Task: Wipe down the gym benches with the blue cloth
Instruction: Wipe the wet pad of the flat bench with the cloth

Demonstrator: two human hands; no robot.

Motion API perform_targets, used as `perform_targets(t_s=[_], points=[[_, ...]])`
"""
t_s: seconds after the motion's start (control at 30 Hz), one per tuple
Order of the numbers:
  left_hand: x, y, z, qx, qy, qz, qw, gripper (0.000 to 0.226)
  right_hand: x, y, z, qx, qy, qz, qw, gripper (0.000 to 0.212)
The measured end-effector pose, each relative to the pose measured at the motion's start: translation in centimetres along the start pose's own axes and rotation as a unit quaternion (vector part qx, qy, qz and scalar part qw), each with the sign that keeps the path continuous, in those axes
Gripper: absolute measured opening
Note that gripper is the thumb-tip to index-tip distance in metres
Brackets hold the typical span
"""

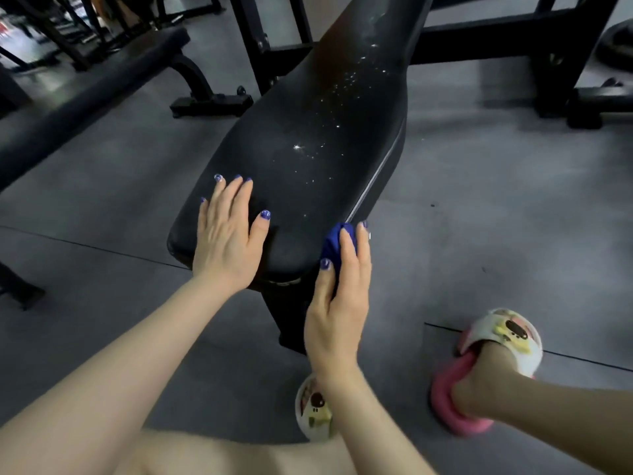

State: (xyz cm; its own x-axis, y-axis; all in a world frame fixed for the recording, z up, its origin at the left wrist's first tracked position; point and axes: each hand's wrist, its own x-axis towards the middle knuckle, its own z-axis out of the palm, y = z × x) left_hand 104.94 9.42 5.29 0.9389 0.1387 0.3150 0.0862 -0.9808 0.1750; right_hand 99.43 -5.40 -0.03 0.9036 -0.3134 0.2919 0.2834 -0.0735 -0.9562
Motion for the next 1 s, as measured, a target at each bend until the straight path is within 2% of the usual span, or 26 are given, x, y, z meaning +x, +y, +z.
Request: perform_targets(t_s=[0.13, 0.23, 0.4, 0.5, 0.63, 0.77, 0.87, 1.0], points=[[-0.2, -0.2, 0.1, -0.004, 0.008, 0.012, 1.0, 0.068, -2.5, -0.5, 1.4, 0.01, 0.034, 0.007, 0.999, 0.045], [-0.3, -0.1, 0.1, -0.009, 0.012, 0.014, 1.0, 0.068, 0.2, 0.2, 1.4, 0.019, 0.035, 0.009, 0.999, 0.044], [-0.2, -0.1, 0.1, -0.013, 0.01, 0.019, 1.0, 0.064, 7.9, 1.5, 1.1, 0.018, 0.039, 0.084, 0.996, 0.043], [-0.2, -0.1, 0.0, -0.009, 0.004, 0.025, 1.0, 0.064, 5.8, 0.5, 1.0, 0.029, 0.033, 0.078, 0.996, 0.045], [-0.3, -0.1, 0.0, -0.001, 0.0, 0.025, 1.0, 0.065, 1.7, 0.1, 0.3, 0.007, -0.01, 0.01, 1.0, 0.047], [-0.4, 0.0, -0.1, -0.004, -0.004, 0.023, 1.0, 0.065, 8.3, 0.7, -0.7, -0.101, -0.079, -0.052, 0.99, 0.04], [-0.3, -0.1, -0.2, -0.002, -0.013, 0.025, 1.0, 0.066, 12.5, -0.6, -0.7, -0.227, -0.179, -0.138, 0.947, 0.026], [-0.1, -0.3, -0.2, -0.007, -0.03, 0.048, 0.998, 0.068, 10.8, -1.5, -1.4, -0.247, -0.274, -0.299, 0.88, 0.017]])
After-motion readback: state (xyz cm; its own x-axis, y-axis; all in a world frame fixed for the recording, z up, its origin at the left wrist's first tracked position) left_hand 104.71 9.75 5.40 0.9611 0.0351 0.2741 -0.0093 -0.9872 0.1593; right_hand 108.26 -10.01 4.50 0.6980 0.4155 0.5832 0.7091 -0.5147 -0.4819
